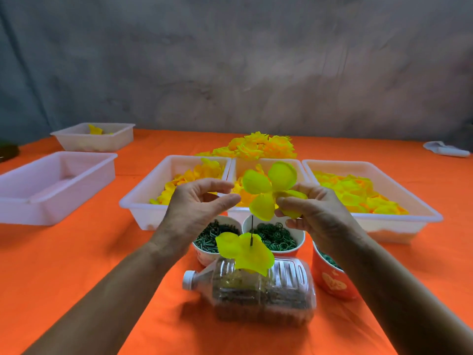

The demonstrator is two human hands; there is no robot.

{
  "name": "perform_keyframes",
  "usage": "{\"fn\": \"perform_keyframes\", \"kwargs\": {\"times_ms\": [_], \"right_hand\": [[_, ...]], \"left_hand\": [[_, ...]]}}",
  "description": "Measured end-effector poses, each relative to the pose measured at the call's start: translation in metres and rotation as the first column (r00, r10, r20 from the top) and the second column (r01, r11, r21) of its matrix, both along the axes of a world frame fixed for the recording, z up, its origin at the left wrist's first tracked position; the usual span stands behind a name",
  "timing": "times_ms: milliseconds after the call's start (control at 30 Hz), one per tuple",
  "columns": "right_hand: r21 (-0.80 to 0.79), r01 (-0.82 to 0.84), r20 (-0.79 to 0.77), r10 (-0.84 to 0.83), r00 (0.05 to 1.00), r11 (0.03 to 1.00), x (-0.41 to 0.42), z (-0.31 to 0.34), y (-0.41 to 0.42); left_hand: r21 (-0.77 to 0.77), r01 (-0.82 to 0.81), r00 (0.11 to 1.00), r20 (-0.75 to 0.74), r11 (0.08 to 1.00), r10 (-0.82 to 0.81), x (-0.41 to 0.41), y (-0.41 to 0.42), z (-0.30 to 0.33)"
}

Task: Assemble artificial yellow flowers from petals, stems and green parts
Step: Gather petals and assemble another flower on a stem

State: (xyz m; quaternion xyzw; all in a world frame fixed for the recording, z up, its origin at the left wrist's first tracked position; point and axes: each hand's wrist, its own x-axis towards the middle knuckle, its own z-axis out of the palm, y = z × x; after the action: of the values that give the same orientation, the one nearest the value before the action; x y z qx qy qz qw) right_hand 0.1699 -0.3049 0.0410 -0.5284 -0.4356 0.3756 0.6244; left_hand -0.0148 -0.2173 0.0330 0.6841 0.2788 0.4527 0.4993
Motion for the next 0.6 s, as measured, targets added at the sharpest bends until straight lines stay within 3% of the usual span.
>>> {"fn": "perform_keyframes", "kwargs": {"times_ms": [100, 267, 433, 600], "right_hand": [[0.011, -0.028, 0.023, 0.028, 0.999, 1.0, -0.004, 0.0, 0.001], [-0.004, -0.063, 0.056, 0.063, 0.996, 0.998, -0.008, 0.0, 0.003], [0.046, -0.045, 0.154, 0.037, 0.987, 0.998, -0.012, -0.002, 0.001], [0.054, 0.043, 0.108, -0.049, 0.993, 0.998, -0.015, -0.008, 0.0]], "left_hand": [[0.046, -0.033, 0.999, -0.019, 0.998, 0.033, 0.009, 0.003, 0.011], [0.01, 0.048, 0.991, -0.125, 0.999, -0.047, 0.021, 0.007, 0.018], [-0.033, 0.123, 0.992, -0.032, 0.992, -0.124, 0.02, 0.008, 0.012], [0.08, 0.135, 0.991, -0.005, 0.988, -0.135, 0.015, 0.001, 0.004]]}}
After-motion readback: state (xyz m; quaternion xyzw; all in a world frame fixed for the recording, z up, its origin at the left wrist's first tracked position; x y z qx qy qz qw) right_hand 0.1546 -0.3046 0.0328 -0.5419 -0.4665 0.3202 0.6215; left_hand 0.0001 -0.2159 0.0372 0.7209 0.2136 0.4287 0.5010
